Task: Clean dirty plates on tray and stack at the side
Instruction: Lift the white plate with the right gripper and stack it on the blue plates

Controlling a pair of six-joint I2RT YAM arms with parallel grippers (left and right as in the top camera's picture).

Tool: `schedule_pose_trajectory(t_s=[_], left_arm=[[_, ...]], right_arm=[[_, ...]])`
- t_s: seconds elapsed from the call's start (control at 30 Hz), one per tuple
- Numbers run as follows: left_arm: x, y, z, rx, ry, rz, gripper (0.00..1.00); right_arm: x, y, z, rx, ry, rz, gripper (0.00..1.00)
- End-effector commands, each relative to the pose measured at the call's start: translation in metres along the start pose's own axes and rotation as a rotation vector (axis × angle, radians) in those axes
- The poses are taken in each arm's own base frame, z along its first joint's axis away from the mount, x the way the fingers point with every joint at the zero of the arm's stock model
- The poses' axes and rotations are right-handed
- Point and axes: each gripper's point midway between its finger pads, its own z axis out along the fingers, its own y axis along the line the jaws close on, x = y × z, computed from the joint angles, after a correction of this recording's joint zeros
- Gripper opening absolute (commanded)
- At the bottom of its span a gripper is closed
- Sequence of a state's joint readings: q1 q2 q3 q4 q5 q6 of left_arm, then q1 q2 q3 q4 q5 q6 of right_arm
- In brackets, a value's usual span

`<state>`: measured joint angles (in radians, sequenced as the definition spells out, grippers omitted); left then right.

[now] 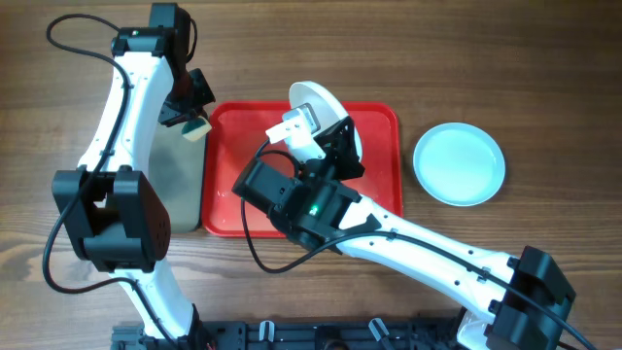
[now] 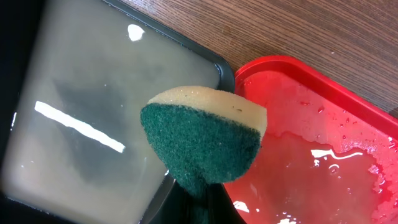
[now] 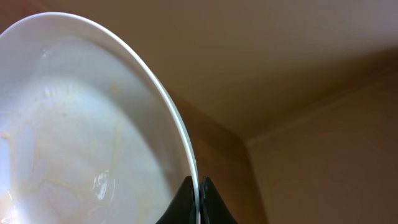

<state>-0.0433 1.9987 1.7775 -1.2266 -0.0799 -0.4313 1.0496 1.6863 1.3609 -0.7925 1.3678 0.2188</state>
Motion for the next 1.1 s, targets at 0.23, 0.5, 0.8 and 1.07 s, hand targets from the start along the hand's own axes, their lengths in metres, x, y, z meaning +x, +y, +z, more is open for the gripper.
schedule_pose_trajectory(t_s=[0.23,0.5,0.8,1.07], left_arm=[[-0.003,-0.001,-0.009,0.020,-0.021,0.009,0.04],[-0.002,-0.001,-0.009,0.020,-0.020,0.008,0.04],[-0.003,-0.001,-0.009,0.020,-0.021,0.008,0.04],[-0.002,-0.001,-0.009,0.020,-0.020,0.009,0.04]], right_arm=[[-0.008,-0.023,-0.004,0.100,-0.031,0.018,0.04],[-0.008,-0.022,-0.004,0.098,-0.031,0.021,0.04],[-0.005,-0.008,-0.003,0.017,-0.016,0.020,0.04],[0.027,0.135,-0.074,-0.970,0.253,0.098,0.04]])
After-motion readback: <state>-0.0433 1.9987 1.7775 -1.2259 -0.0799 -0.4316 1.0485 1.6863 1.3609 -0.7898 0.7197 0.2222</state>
